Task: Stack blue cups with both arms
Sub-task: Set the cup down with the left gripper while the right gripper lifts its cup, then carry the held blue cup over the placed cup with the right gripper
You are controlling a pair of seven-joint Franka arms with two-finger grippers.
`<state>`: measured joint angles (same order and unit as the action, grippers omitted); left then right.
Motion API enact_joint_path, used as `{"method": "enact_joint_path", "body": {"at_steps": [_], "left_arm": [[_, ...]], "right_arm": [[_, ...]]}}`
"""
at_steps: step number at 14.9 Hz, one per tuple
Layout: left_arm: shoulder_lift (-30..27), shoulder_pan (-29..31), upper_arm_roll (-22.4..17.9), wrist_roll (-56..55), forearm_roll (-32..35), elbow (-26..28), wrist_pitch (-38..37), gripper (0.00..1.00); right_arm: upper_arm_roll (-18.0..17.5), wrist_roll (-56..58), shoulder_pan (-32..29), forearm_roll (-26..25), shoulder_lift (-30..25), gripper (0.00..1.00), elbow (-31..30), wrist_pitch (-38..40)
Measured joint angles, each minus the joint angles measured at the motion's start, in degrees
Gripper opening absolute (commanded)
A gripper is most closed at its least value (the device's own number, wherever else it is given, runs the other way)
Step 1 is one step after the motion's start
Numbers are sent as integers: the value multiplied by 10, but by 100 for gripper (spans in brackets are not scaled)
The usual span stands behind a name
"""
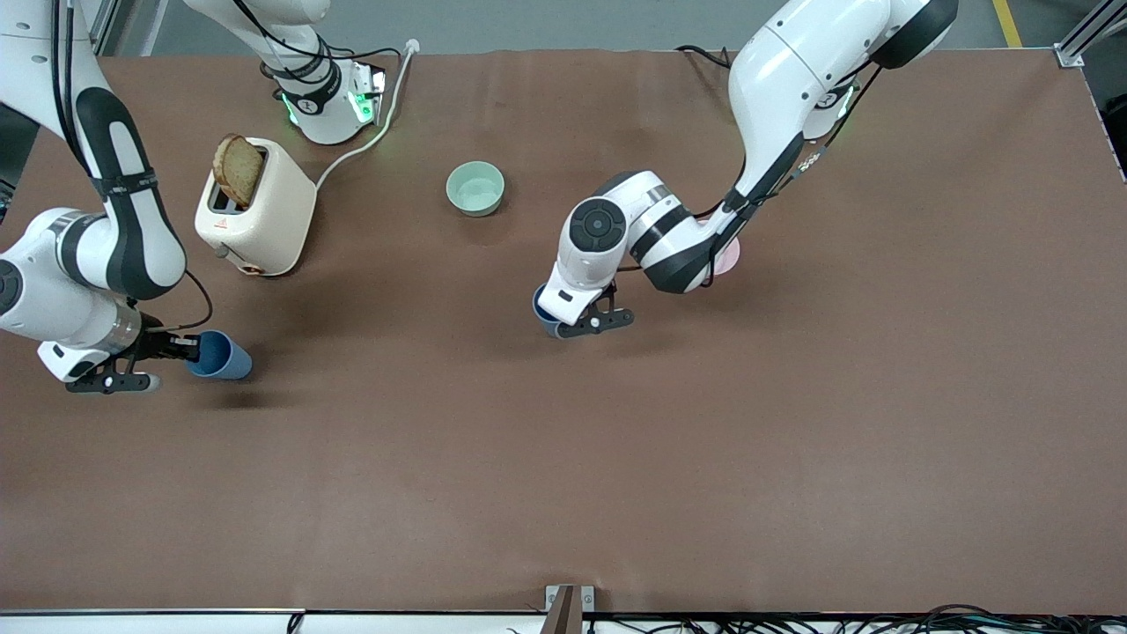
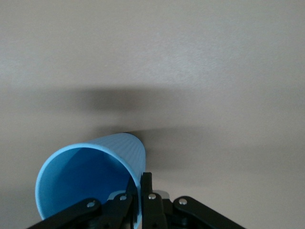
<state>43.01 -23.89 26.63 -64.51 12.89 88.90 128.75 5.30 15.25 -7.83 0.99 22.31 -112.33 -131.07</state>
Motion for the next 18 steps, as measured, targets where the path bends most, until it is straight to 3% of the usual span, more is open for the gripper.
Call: {"method": "enact_joint_path", "body": {"at_steps": [1, 4, 6, 9, 13, 18], "left_arm": [[2, 0, 0, 0, 0, -2, 5, 100], [1, 3, -1, 0, 9, -13, 12, 100], [-23, 19, -2, 0, 21, -34, -27, 100], [-127, 76, -2, 32, 28, -64, -168, 100], [-266, 176, -4, 191, 28, -84, -309, 100], [-331, 282, -5, 375, 6, -90, -366, 100]], "right_arm": [[0, -6, 6, 0, -9, 3, 11, 27], [-2, -56, 39, 0, -46, 3, 55, 120], [-4, -106, 74, 0, -67, 3, 88, 177], [-6, -170, 124, 19, -84, 3, 124, 232], [-7, -248, 181, 67, -105, 3, 142, 270], [-9, -468, 314, 72, -114, 3, 175, 277]]}}
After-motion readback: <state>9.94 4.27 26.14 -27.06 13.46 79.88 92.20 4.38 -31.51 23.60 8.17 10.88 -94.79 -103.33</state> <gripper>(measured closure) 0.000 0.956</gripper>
